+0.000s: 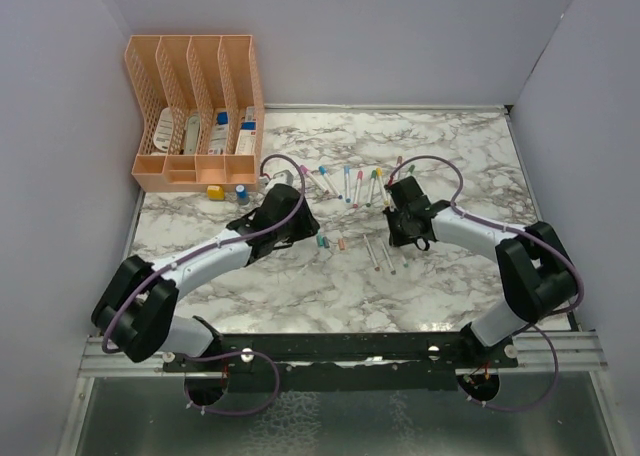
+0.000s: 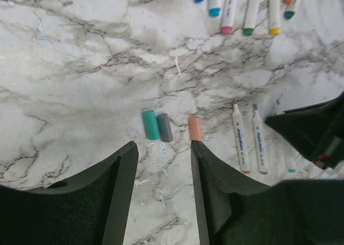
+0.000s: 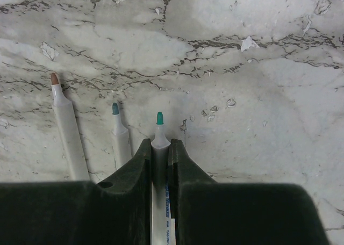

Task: Open the pen caps

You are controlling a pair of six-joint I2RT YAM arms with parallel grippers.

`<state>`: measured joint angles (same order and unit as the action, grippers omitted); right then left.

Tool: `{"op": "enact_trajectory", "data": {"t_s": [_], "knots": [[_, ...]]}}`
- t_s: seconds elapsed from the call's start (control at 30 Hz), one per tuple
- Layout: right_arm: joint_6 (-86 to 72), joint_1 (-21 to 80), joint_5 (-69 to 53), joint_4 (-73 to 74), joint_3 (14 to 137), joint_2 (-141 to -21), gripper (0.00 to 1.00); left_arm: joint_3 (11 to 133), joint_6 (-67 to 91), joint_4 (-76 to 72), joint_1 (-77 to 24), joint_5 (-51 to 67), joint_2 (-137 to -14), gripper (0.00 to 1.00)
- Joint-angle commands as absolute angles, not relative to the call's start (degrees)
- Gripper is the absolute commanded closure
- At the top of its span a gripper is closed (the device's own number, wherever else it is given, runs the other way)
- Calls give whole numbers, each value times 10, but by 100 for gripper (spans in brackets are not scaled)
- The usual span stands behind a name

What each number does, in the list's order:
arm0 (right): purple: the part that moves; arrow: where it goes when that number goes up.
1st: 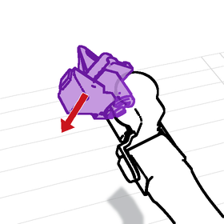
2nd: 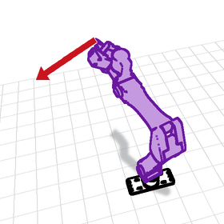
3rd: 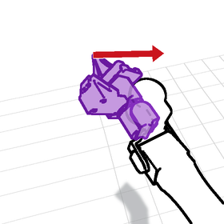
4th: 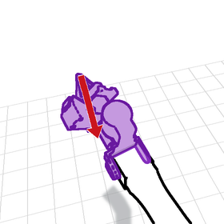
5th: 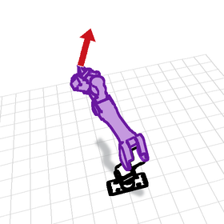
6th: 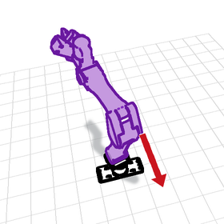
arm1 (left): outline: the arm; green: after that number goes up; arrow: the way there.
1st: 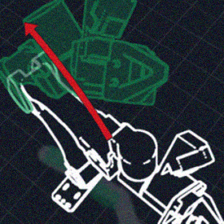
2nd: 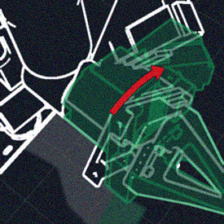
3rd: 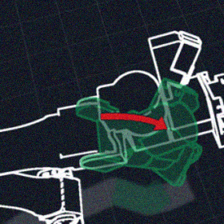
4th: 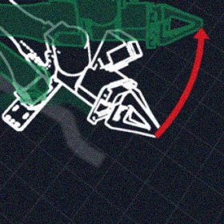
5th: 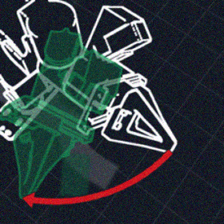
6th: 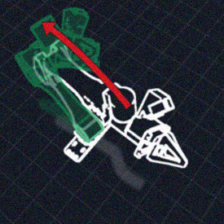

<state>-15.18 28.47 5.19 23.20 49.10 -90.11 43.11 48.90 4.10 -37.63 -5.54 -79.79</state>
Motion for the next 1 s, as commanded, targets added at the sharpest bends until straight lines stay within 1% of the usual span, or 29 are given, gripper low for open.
{"op": "enact_trajectory", "data": {"t_s": [0.0, 0.07, 0.17, 0.23, 0.27, 0.37, 0.43, 0.47, 0.57, 0.6, 0.67, 0.73, 0.77, 0.97], "knots": [[-171, 282, 41, 249, 484, -914, 92, 453, 472, 74, -372, -87, -748, 52], [-176, 282, 43, 252, 485, -916, 84, 454, 471, 82, -369, -90, -733, 52], [-180, 281, 49, 258, 491, -914, 76, 449, 470, 88, -365, -95, -714, 50], [-183, 282, 58, 263, 499, -904, 67, 446, 471, 91, -362, -98, -701, 50], [-182, 282, 63, 265, 504, -897, 66, 445, 470, 92, -360, -98, -696, 50], [-168, 282, 86, 277, 541, -874, 56, 444, 470, 99, -355, -101, -679, 48], [-148, 282, 93, 280, 578, -862, 55, 441, 470, 99, -353, -107, -667, 48], [-137, 282, 86, 274, 597, -858, 54, 438, 471, 99, -353, -110, -659, 46], [-104, 282, 31, 231, 653, -870, 43, 423, 479, 85, -350, -117, -630, 40], [-96, 282, 8, 223, 676, -884, 37, 413, 481, 71, -351, -119, -620, 36], [-78, 283, -30, 207, 721, -923, 32, 385, 480, 32, -346, -112, -595, 21], [-59, 283, -63, 201, 773, -971, 31, 362, 487, 3, -333, -97, -577, 4], [-53, 286, -74, 197, 797, -994, 31, 353, 492, -3, -326, -88, -571, 1], [-20, 325, -62, 196, 934, -1133, 30, 315, 514, -28, -304, -80, -526, 1]]}}
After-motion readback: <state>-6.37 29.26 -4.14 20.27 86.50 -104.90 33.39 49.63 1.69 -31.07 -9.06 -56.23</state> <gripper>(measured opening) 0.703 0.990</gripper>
